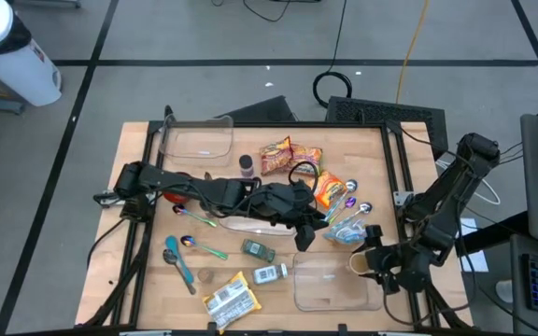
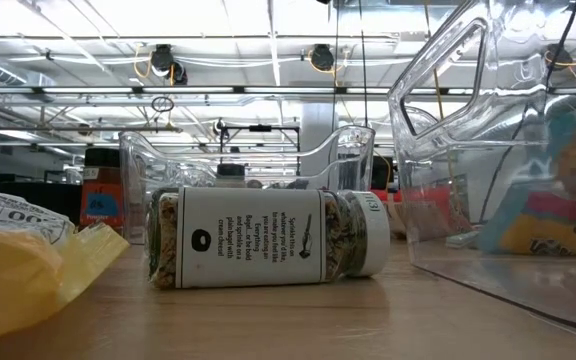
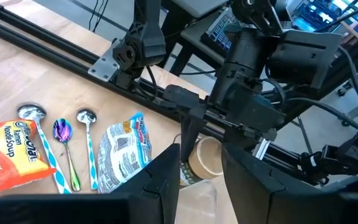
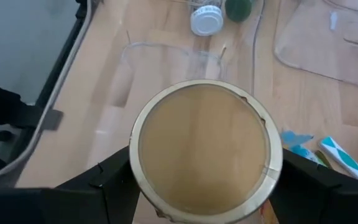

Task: Pick & Place Food Item
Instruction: Put the gold seasoning bottle into the bottom transparent bin

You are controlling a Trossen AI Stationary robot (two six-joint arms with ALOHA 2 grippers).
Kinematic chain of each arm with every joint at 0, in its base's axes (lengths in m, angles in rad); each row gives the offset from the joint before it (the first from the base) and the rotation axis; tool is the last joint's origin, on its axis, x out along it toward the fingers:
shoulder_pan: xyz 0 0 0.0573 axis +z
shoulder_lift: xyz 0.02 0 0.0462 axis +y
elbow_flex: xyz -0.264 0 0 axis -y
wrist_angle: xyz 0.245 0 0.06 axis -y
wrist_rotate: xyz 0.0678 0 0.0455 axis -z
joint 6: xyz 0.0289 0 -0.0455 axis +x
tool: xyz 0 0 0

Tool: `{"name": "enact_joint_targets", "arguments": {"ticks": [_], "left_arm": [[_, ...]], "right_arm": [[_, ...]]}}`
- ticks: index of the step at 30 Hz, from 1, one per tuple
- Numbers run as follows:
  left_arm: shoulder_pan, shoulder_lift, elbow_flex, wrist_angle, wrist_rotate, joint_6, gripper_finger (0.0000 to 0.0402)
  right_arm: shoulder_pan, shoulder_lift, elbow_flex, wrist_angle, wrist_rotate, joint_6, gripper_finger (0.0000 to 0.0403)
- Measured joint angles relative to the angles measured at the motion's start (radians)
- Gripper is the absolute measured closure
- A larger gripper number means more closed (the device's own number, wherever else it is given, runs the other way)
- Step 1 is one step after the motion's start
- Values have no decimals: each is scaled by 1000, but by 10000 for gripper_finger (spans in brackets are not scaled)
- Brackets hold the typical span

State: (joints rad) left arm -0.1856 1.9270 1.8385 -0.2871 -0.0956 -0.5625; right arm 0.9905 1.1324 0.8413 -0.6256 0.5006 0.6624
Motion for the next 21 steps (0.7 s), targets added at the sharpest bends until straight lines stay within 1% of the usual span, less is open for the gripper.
{"name": "enact_joint_targets", "arguments": {"ticks": [21], "left_arm": [[1, 0, 0, 0, 0, 3, 279]], "right_arm": [[7, 0, -94, 100, -30, -12, 134]]}}
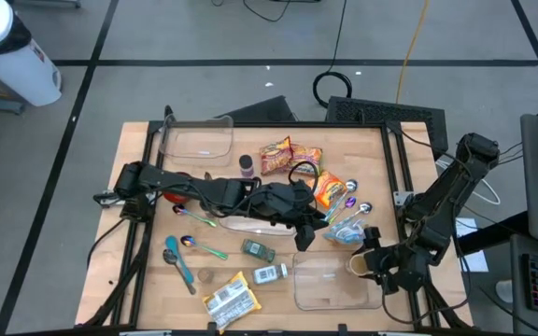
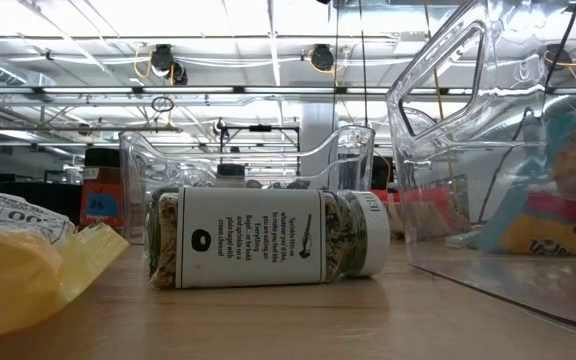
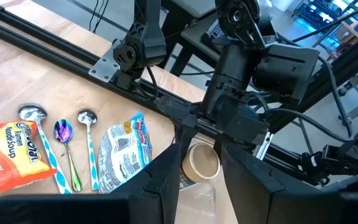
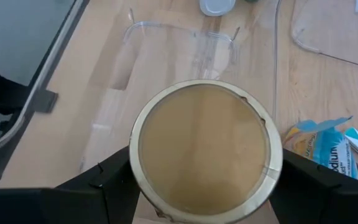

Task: Pick & Place Food Item
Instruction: Put the gold seasoning bottle into the bottom transparent bin

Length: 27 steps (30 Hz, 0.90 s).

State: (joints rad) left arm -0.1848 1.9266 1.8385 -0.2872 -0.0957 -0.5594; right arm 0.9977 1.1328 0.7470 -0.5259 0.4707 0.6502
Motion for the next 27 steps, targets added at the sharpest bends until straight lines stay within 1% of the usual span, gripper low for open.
{"name": "enact_joint_targets", "arguments": {"ticks": [15, 19, 24, 27], "left_arm": [[0, -1, 0, 0, 0, 0, 279], [0, -1, 0, 0, 0, 0, 279], [0, -1, 0, 0, 0, 0, 279], [0, -1, 0, 0, 0, 0, 279]], "right_arm": [[0, 0, -13, 5, -3, 1, 134], [0, 0, -13, 5, -4, 8, 123], [0, 0, -13, 6, -5, 11, 123], [-1, 0, -13, 7, -29, 11, 121]]}}
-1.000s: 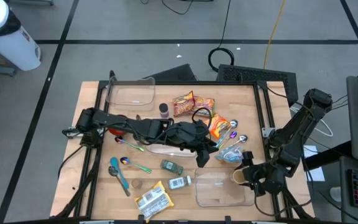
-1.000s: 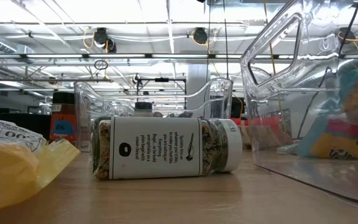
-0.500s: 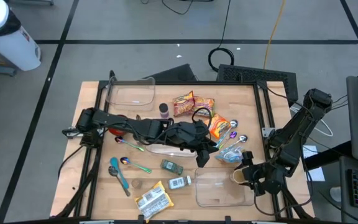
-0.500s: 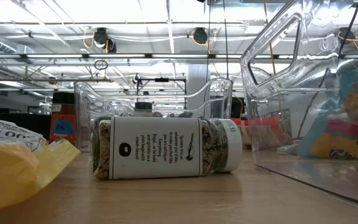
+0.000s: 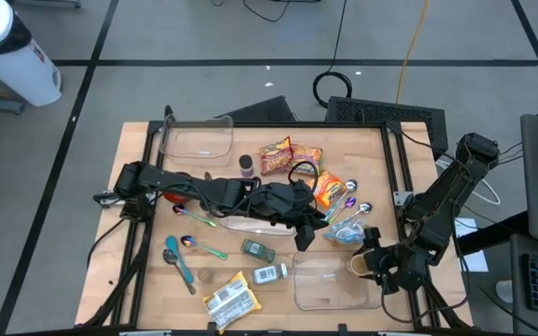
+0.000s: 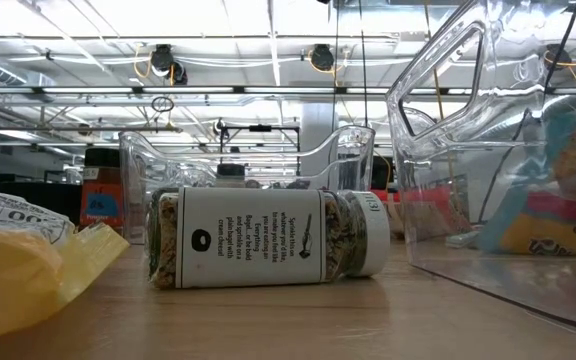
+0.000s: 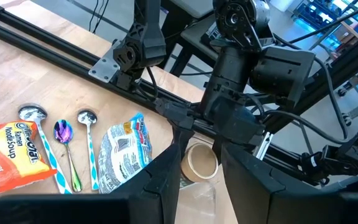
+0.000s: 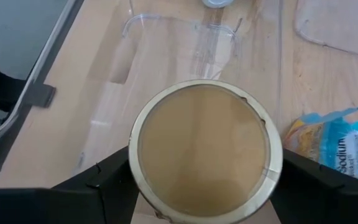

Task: Pick & Place Food Item
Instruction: Put the gold seasoning bottle into the bottom transparent bin

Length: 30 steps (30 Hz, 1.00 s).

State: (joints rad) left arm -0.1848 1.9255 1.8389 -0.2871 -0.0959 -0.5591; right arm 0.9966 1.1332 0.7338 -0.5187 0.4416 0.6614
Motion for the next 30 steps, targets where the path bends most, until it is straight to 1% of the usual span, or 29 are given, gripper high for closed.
{"name": "enact_joint_targets", "arguments": {"ticks": [5, 9, 23, 30], "left_arm": [[0, 0, 0, 0, 0, 0, 279], [0, 0, 0, 0, 0, 1, 279], [0, 0, 0, 0, 0, 1, 279], [0, 0, 0, 0, 0, 1, 279]], "right_arm": [[0, 0, 0, 0, -7, 5, 112], [0, 0, 0, 7, -28, 3, 110], [0, 0, 0, 7, -28, -18, 109], [0, 0, 0, 6, -28, -19, 134]]}}
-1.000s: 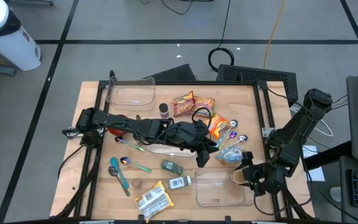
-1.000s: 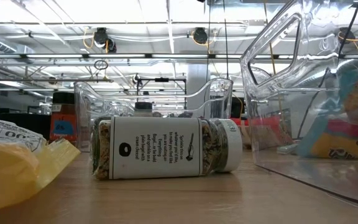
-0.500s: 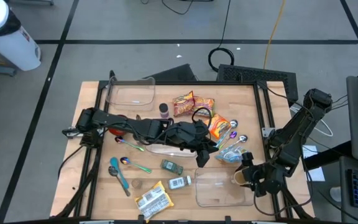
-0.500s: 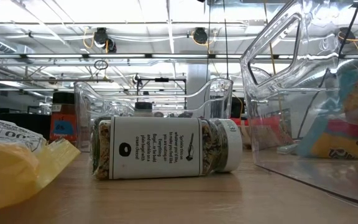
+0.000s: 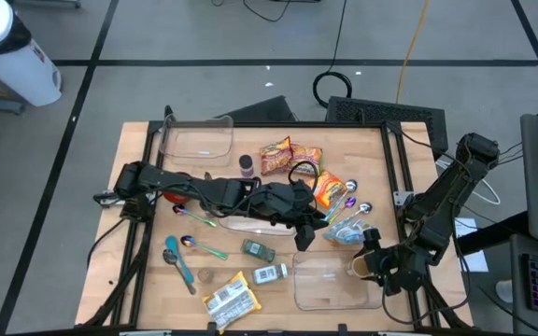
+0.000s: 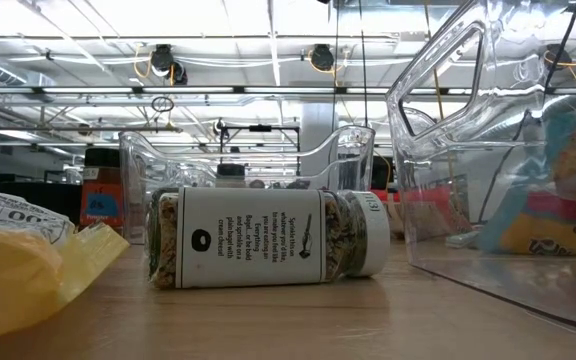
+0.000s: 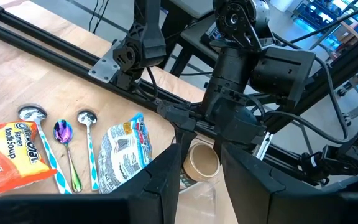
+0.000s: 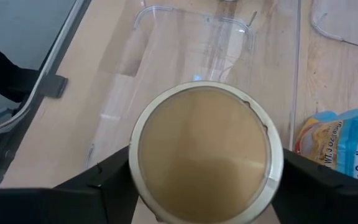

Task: Pick & Place Food Item
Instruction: Put the gold seasoning bottle into the bottom transparent bin

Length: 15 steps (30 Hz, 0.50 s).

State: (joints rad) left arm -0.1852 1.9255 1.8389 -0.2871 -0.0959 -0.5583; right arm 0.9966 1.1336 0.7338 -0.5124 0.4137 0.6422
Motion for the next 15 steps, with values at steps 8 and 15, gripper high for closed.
{"name": "enact_joint_targets", "arguments": {"ticks": [8, 15], "left_arm": [[0, 0, 0, 0, 0, 0, 279], [0, 0, 0, 0, 0, 4, 279]], "right_arm": [[0, 0, 0, 1, 3, 0, 89], [0, 0, 0, 1, 2, 0, 72]]}}
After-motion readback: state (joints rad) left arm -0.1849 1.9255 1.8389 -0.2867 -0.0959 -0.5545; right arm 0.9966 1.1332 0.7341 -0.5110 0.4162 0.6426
